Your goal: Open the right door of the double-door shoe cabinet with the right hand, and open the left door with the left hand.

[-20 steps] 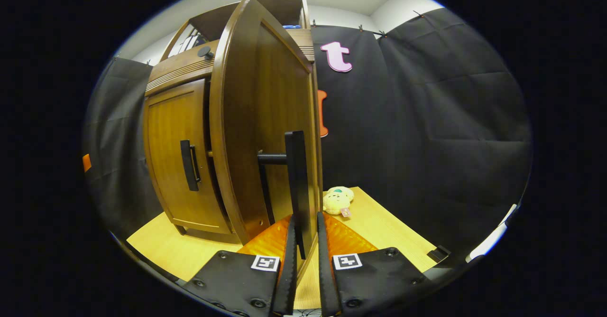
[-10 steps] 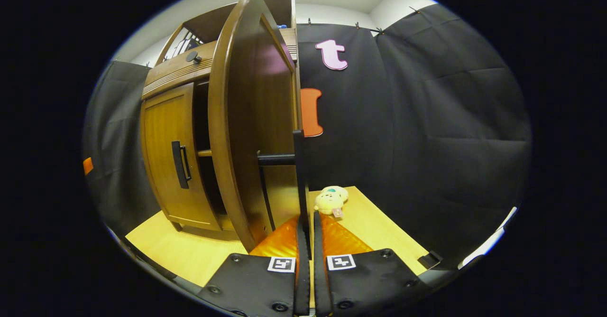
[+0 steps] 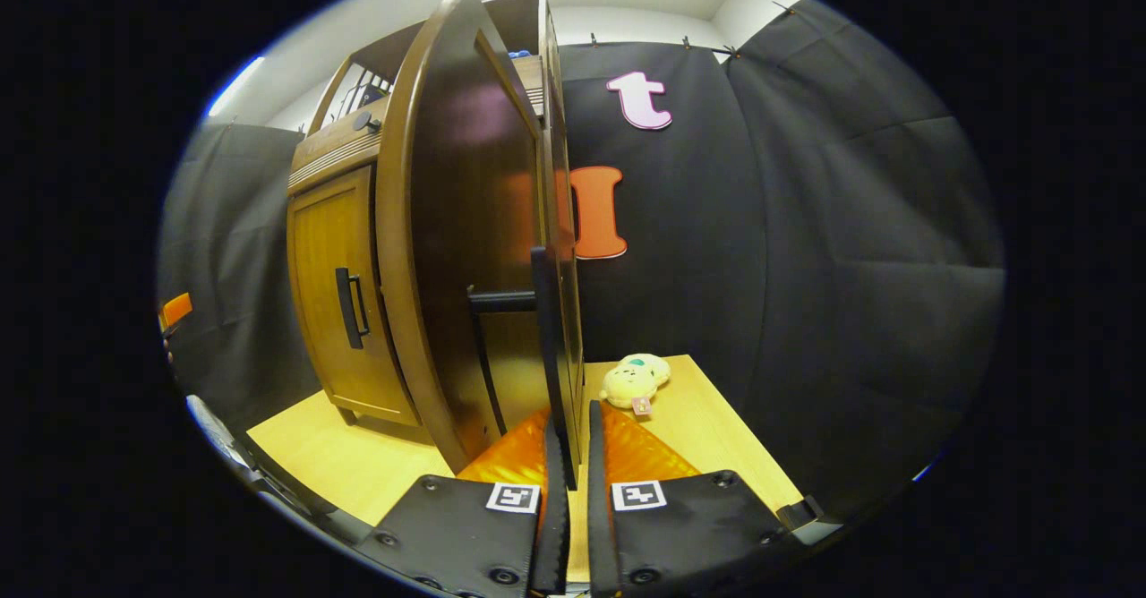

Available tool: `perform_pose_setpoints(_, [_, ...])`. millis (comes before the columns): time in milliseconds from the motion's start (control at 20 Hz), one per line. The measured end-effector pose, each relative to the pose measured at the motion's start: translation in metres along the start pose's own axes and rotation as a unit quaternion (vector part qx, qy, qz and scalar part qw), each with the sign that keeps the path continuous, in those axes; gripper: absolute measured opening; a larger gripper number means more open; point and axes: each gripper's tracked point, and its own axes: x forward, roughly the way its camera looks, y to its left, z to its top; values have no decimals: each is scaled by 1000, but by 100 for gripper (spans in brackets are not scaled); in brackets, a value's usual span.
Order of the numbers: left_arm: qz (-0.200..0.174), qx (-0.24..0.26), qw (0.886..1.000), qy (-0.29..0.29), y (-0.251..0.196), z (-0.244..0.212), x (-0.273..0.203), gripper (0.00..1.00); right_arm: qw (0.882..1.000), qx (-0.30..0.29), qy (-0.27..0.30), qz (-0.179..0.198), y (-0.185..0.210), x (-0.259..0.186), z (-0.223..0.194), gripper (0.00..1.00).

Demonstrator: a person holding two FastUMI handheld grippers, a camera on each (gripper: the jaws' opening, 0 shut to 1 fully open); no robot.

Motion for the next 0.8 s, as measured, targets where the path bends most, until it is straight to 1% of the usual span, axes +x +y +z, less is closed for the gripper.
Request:
perform_pose_setpoints(50, [1, -1, 1000, 0, 0, 0, -2, 92, 1000, -1, -1, 5, 1, -1, 0, 22])
perform_pose_setpoints(100, [1, -1, 1000, 1, 1, 0, -3, 92, 1000, -1, -5, 8, 0, -1, 0, 18])
perform_pose_setpoints(150, [1, 0, 1000, 0, 1, 1, -4, 92, 1000, -1, -8, 8, 0, -3, -1, 18])
perform_pose_setpoints(200, [1, 2, 1000, -1, 2, 2, -4, 95, 1000, 0, -11, 8, 3, -4, -1, 18])
perform_pose_setpoints(250, [1, 4, 1000, -3, 4, 3, -5, 95, 1000, 0, -13, 7, 5, -5, -1, 18])
perform_pose_setpoints(300, [1, 6, 1000, -3, 4, 4, -5, 92, 1000, -5, -14, 2, 7, -6, 1, 15])
perform_pose_setpoints(350, [0, 7, 1000, -3, 5, 3, -5, 92, 1000, -9, -13, -3, 9, -3, 1, 24])
perform_pose_setpoints(400, [0, 8, 1000, -2, 6, 3, -4, 94, 1000, -9, -14, -10, 8, -7, 3, 12])
perform_pose_setpoints(450, [0, 9, 1000, -1, 7, 2, -4, 92, 1000, -9, -18, -20, 6, -10, 3, 12])
perform_pose_setpoints(550, [-5, 6, 1000, 2, 7, 0, -3, 92, 998, -15, -22, -51, -2, -25, 4, 11])
perform_pose_setpoints(600, [-11, 4, 1000, 5, 5, -2, -2, 94, 997, -21, -23, -69, -9, -36, 2, 11])
perform_pose_setpoints(650, [-17, 1, 1000, 9, 3, -5, 1, 94, 996, -23, -24, -82, -13, -49, 1, 11])
perform_pose_setpoints(750, [-30, -4, 999, 19, -2, -12, 5, 94, 995, -9, -35, -89, -8, -69, 7, 11])
perform_pose_setpoints(800, [-40, -7, 999, 24, -6, -15, 8, 92, 995, -6, -39, -95, -5, -80, 10, 12])
